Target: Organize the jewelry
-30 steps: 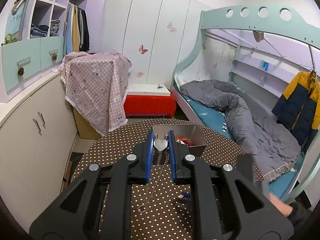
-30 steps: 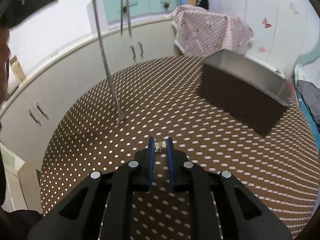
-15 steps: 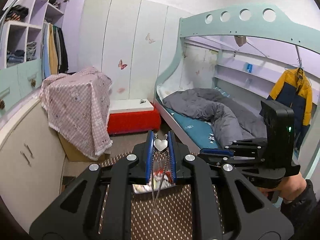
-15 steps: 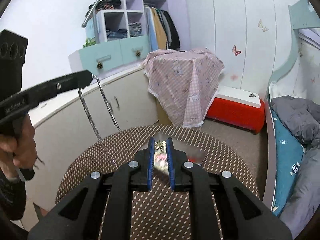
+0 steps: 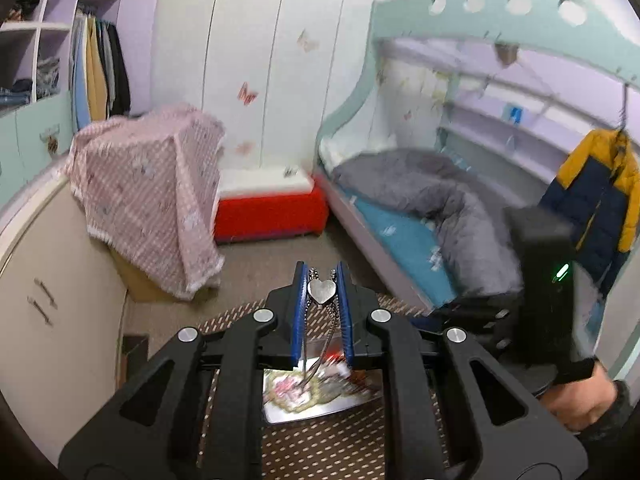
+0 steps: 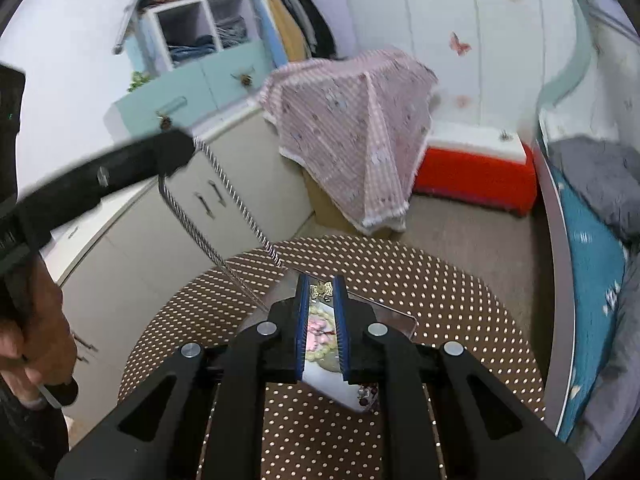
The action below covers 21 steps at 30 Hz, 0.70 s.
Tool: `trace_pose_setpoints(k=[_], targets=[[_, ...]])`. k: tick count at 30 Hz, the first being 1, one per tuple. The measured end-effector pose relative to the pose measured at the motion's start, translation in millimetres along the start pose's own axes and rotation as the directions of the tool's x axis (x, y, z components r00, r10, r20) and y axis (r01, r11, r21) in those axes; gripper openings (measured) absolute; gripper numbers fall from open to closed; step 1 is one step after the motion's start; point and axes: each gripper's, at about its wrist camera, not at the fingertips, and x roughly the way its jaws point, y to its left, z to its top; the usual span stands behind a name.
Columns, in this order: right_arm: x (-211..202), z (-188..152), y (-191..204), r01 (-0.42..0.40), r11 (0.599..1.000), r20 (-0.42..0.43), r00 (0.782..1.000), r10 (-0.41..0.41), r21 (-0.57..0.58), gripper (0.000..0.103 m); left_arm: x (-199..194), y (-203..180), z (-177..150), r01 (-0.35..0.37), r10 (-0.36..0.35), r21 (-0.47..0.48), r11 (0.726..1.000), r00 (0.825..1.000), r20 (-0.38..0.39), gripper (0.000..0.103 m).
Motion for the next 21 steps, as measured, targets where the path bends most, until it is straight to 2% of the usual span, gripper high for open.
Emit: trace_pose_setpoints(k=[1,2,3,5,8,15,21], targets=[[5,-1,-6,0.008,1.000,-0.014,1.000,-0.007,0.028,0.023,7,3,-5,-0.029,0.029,0.002,1.000,0.999,-0.027,0.036],[6,-3,-10,0.011,0.999,-0.013,1.000,-0.010,0.046,0.041,12,6,-10,-0.063,0.063,-0.004,0.998,0.997,-0.040,0.076],[5,-5,-12,0.014,0.998,-0.004,1.000,-0.014,0.060,0.060,10,9,-13,-0.079,0.078,-0.016,0.997,0.997,-0.025,0.090],[0,-7,-15,0.027,0.997,0.019,0.999,-0.029,0.078,0.080,7,18,-20,-0.090,0.090,-0.047,0.995,0.996,-0.014,0.090],[-12,-10,-17,0.049,0.994,0.059,0.997,-0.055,0.101,0.094,0,23,-26,-0.126,0.125,-0.054,0.991,0.992,-0.016,0.091],[-41,-11,-11,0.093,0.984,0.118,0.987,-0.112,0.152,0.095,-30,21,-33,-0.169,0.170,-0.063,0.984,0.985,0.020,0.094],[-81,-19,7,0.128,0.981,0.178,0.972,-0.154,0.147,0.095,-66,7,-43,-0.213,0.217,-0.059,0.975,0.974,0.066,0.095]])
